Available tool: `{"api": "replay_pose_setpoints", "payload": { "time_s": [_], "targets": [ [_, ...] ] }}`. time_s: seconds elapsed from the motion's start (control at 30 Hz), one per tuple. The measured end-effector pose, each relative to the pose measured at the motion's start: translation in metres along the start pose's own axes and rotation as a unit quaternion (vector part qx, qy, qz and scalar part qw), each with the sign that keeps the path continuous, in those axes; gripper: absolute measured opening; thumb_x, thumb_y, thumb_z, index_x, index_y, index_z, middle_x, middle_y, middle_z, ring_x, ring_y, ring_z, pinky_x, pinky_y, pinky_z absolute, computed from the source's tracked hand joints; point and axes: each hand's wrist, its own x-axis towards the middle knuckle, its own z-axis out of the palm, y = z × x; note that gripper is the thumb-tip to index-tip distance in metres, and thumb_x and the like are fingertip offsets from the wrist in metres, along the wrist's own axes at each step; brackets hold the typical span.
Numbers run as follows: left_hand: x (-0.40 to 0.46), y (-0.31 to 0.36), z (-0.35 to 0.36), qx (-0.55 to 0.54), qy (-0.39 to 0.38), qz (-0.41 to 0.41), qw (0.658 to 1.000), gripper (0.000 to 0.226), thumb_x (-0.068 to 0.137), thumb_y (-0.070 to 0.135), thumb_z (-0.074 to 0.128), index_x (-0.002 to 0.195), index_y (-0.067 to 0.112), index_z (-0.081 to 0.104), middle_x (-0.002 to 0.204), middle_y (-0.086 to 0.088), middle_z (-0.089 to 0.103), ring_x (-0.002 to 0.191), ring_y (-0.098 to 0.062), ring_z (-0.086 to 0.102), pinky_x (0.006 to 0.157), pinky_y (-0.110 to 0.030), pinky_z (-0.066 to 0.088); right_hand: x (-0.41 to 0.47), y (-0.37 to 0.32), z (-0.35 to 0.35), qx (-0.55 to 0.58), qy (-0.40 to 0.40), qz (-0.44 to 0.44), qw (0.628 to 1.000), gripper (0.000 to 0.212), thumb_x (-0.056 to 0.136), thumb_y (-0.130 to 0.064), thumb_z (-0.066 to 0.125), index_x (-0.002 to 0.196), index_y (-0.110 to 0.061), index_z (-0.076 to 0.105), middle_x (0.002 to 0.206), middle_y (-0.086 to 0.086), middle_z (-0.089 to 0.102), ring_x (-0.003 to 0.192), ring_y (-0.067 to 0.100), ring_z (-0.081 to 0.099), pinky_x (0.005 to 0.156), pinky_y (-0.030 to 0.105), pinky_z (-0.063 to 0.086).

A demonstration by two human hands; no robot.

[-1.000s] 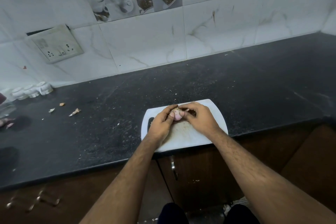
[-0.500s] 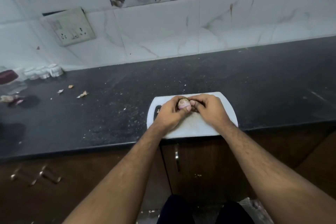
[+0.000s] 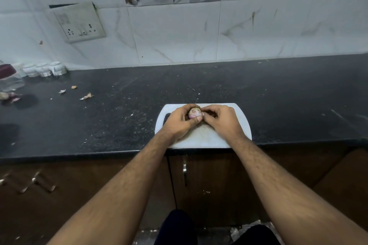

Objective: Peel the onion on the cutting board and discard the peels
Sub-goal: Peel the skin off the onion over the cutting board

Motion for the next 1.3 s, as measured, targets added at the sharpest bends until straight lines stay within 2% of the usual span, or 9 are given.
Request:
{"api": "replay_pose_setpoints", "payload": {
  "time_s": [0.2, 0.33, 0.53, 0.73, 0.9, 1.0, 1.07, 1.17, 1.3],
  "targets": [
    [0.000, -0.001, 0.002, -0.011, -0.006, 0.004, 1.000, 0.040, 0.090, 0.007, 0.078, 0.126, 0.012, 0.064, 0.123, -0.013, 0.071, 0.109, -0.014, 0.068, 0.107, -0.034, 0.054, 0.003, 0.004, 0.004, -0.013, 0.017, 0.026, 0.999, 0.012, 0.088, -0.014, 0.075, 0.099, -0.018, 0.076, 0.081, -0.013, 0.072, 0.070, -0.007, 0.065, 0.067, 0.004, 0.047],
    [-0.003, 0.000, 0.003, -0.029, -0.022, 0.010, 0.999, 0.041, 0.090, -0.001, 0.076, 0.127, 0.005, 0.061, 0.121, -0.012, 0.070, 0.108, -0.012, 0.068, 0.104, -0.028, 0.055, 0.008, 0.009, 0.007, -0.017, 0.043, 0.053, 0.998, 0.011, 0.088, -0.015, 0.074, 0.098, -0.016, 0.075, 0.077, -0.012, 0.071, 0.064, -0.008, 0.063, 0.061, 0.004, 0.045],
    [-0.002, 0.002, 0.002, -0.042, -0.005, 0.015, 0.999, 0.042, 0.095, 0.011, 0.073, 0.135, 0.012, 0.061, 0.130, -0.011, 0.069, 0.119, -0.016, 0.067, 0.105, -0.026, 0.053, 0.008, 0.007, 0.006, 0.002, 0.054, 0.066, 0.996, 0.008, 0.090, -0.019, 0.073, 0.099, -0.018, 0.073, 0.080, -0.009, 0.073, 0.075, 0.005, 0.070, 0.072, 0.019, 0.056],
    [-0.003, 0.001, -0.001, -0.052, -0.001, 0.018, 0.998, 0.037, 0.097, 0.013, 0.072, 0.132, 0.025, 0.068, 0.135, -0.006, 0.063, 0.121, -0.021, 0.067, 0.107, -0.029, 0.052, 0.008, 0.009, 0.007, -0.006, 0.060, 0.076, 0.995, 0.008, 0.090, -0.021, 0.074, 0.098, -0.020, 0.072, 0.080, -0.011, 0.071, 0.072, 0.000, 0.063, 0.066, 0.011, 0.045],
    [0.000, 0.002, -0.001, -0.126, 0.006, -0.011, 0.992, 0.037, 0.102, 0.008, 0.061, 0.140, 0.012, 0.061, 0.132, -0.009, 0.066, 0.111, -0.022, 0.072, 0.093, -0.031, 0.061, 0.010, 0.010, 0.006, -0.024, 0.083, 0.093, 0.992, 0.013, 0.091, -0.014, 0.070, 0.103, -0.017, 0.073, 0.084, -0.008, 0.071, 0.078, 0.005, 0.066, 0.066, 0.012, 0.045],
    [0.001, 0.001, -0.001, -0.114, 0.034, -0.015, 0.993, 0.040, 0.104, 0.008, 0.059, 0.143, 0.006, 0.055, 0.132, -0.012, 0.066, 0.083, -0.016, 0.073, 0.076, -0.025, 0.062, 0.009, 0.011, 0.007, -0.048, 0.095, 0.063, 0.992, 0.016, 0.096, -0.015, 0.064, 0.108, -0.017, 0.074, 0.093, -0.007, 0.072, 0.086, 0.007, 0.066, 0.070, 0.009, 0.044],
    [0.000, 0.002, 0.001, -0.093, 0.038, -0.017, 0.995, 0.042, 0.103, 0.009, 0.061, 0.144, 0.006, 0.054, 0.129, -0.010, 0.065, 0.073, -0.009, 0.069, 0.072, -0.022, 0.060, 0.009, 0.011, 0.007, -0.059, 0.093, 0.031, 0.993, 0.017, 0.100, -0.022, 0.062, 0.110, -0.017, 0.075, 0.103, -0.007, 0.069, 0.091, 0.007, 0.064, 0.073, 0.008, 0.042],
    [0.002, 0.000, 0.003, -0.079, 0.035, -0.012, 0.996, 0.039, 0.102, 0.011, 0.063, 0.141, 0.007, 0.057, 0.127, -0.010, 0.067, 0.088, -0.011, 0.071, 0.070, -0.025, 0.059, 0.008, 0.008, 0.007, -0.038, 0.091, 0.003, 0.995, 0.021, 0.101, -0.030, 0.062, 0.113, -0.017, 0.074, 0.112, -0.008, 0.063, 0.092, 0.004, 0.063, 0.074, 0.007, 0.043],
    [0.002, -0.001, 0.001, -0.084, 0.042, 0.002, 0.996, 0.035, 0.102, 0.016, 0.064, 0.136, 0.011, 0.062, 0.123, -0.009, 0.072, 0.101, -0.015, 0.071, 0.066, -0.026, 0.057, 0.005, 0.005, 0.006, -0.016, 0.059, -0.031, 0.998, 0.021, 0.096, -0.030, 0.070, 0.115, -0.021, 0.075, 0.106, -0.010, 0.066, 0.089, 0.002, 0.065, 0.073, 0.010, 0.048]
  ]
}}
